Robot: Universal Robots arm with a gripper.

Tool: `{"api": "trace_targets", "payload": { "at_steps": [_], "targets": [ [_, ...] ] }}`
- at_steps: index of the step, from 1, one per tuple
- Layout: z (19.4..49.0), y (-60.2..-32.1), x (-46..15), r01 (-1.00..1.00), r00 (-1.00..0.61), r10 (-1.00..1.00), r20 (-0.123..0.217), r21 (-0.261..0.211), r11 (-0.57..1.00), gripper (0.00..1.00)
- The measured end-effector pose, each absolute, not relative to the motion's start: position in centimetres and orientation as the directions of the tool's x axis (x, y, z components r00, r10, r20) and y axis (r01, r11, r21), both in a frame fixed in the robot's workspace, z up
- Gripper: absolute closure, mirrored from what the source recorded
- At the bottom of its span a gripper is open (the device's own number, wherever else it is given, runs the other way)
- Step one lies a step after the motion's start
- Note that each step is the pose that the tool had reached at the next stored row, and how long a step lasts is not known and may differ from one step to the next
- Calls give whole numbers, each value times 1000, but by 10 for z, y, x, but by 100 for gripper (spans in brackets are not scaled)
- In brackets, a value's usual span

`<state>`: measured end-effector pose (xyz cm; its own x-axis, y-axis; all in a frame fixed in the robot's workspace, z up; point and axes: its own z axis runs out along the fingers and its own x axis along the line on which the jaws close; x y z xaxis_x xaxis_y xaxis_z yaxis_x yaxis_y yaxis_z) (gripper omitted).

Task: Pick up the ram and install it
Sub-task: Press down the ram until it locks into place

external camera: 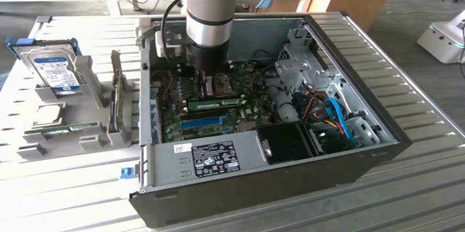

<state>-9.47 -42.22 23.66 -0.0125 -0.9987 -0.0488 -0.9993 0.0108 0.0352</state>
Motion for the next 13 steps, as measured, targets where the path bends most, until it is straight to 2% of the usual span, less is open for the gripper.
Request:
{"api": "trace_targets", "payload": {
  "at_steps": [13],
  "targets": [
    [230,-422,-95,-999,-13,-999,-49,35,11,89]
  ]
}}
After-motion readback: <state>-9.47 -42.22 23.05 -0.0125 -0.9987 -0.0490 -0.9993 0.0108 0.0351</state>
